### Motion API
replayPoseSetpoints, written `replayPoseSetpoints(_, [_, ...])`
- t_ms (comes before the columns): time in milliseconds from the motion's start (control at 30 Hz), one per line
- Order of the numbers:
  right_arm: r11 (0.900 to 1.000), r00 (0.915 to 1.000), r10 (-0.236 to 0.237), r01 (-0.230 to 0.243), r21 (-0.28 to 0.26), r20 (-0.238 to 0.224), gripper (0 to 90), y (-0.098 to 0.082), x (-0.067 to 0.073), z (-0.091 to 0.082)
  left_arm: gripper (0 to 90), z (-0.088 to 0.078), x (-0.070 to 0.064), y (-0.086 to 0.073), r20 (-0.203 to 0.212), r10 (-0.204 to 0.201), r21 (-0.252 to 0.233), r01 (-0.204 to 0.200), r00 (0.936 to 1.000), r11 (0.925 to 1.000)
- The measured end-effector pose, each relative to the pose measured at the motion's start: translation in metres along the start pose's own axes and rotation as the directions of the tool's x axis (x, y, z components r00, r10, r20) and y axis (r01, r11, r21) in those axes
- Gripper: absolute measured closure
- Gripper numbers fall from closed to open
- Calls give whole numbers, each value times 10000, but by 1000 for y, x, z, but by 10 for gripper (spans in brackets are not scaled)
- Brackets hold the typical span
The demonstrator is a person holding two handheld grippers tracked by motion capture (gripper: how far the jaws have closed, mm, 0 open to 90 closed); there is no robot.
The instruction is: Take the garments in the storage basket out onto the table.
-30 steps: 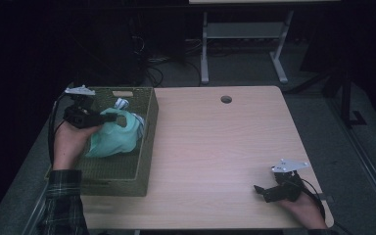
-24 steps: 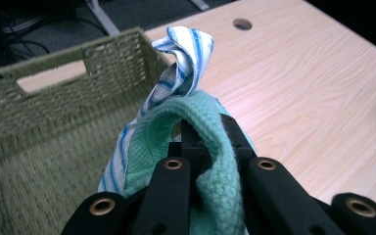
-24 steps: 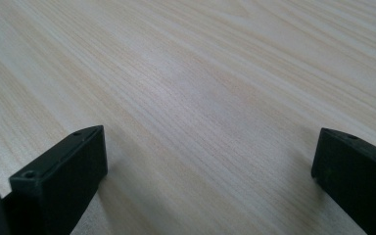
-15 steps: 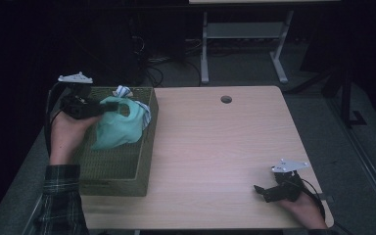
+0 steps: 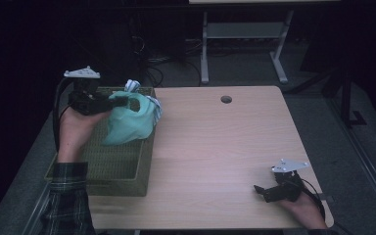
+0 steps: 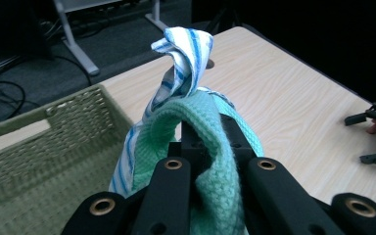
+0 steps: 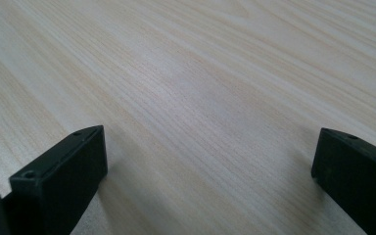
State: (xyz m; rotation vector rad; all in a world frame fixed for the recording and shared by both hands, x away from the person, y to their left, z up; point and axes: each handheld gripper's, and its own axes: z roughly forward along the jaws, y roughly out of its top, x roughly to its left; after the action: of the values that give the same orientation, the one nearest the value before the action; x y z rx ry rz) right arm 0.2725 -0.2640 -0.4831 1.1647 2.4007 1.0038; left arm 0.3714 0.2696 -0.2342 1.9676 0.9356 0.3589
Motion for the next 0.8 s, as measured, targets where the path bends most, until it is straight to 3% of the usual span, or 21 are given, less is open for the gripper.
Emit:
replayPoseSetpoints(400, [10000, 10000, -5, 5, -1, -4, 0, 0, 0, 0, 831, 15, -22, 14, 611, 196, -399, -172, 9979, 9991])
replayPoseSetpoints(800, [10000, 10000, 3, -3, 1, -1, 0, 0, 0, 0, 832, 43, -49, 24, 1156, 475, -297, -444, 9922, 9986])
